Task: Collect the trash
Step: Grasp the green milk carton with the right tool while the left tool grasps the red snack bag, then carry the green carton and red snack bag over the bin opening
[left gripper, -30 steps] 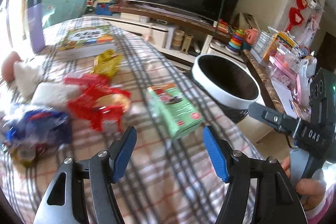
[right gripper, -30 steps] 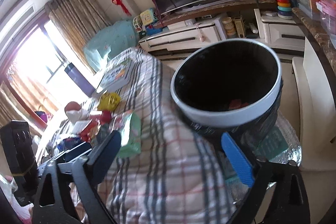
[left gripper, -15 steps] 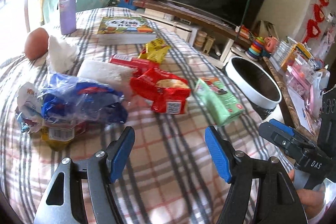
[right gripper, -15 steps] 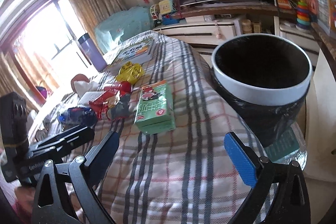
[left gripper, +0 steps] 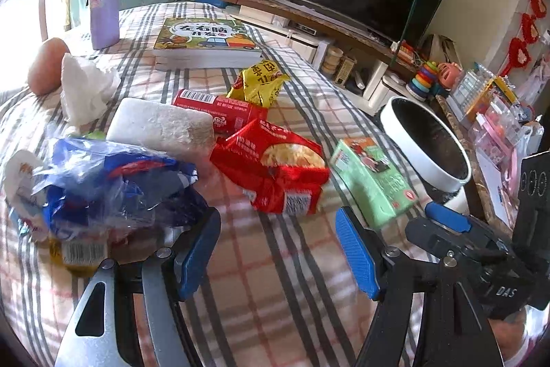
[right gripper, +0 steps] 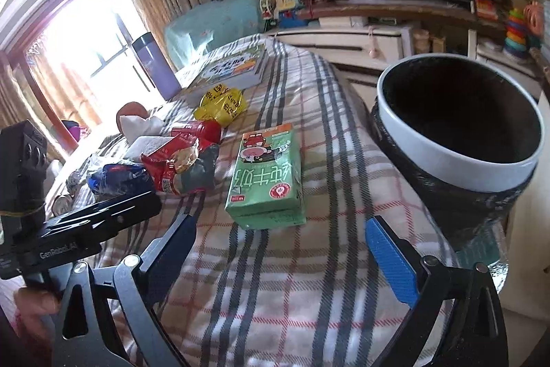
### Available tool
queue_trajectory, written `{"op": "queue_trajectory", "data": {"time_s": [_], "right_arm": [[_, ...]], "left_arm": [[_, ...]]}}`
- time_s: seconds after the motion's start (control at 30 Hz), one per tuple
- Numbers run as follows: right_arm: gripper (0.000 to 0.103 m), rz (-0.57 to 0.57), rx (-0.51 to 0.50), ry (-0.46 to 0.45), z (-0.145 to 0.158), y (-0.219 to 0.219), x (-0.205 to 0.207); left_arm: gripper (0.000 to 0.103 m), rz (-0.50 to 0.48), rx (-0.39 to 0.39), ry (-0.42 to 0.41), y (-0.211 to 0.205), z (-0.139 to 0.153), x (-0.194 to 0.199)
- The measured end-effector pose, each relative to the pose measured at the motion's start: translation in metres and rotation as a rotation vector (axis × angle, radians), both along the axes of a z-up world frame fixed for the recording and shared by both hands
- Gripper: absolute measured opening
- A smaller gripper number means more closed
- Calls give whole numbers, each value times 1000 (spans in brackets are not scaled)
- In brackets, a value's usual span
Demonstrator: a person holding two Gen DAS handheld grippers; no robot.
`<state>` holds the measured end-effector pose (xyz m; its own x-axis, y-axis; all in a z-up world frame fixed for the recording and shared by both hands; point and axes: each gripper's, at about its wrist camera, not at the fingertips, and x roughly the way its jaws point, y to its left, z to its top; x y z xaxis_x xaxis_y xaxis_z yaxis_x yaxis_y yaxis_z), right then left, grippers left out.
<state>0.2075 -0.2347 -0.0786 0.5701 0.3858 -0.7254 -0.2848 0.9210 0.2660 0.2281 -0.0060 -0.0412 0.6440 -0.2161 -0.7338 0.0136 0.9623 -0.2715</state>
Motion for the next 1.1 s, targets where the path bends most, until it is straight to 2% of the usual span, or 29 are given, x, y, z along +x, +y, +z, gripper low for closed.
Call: {"op": "queue_trajectory", "data": {"time_s": [0.23,0.33,0.37,0.47,0.67,1.1], "right_arm": [[79,55,15,56,-11,8,22],[70,72,0,72,-16,13,29],[66,77,-5,73,-17,15,30],[55,89,-24,71,-18,20,33],[55,78,-44,38,-12,18,24],[55,-23,10,-1,8,-28,-5]], "left_arm": [[66,10,-31,25,5,-16,22],[51,-2,-39,26,5,-20,25],[39,-14,-44,32,5,-22,27],[33,-22,-40,31,4,-24,29],[31,-41,-37,-1,0,-15,18],[30,-127,-26,-33,-26,2,-1]]}}
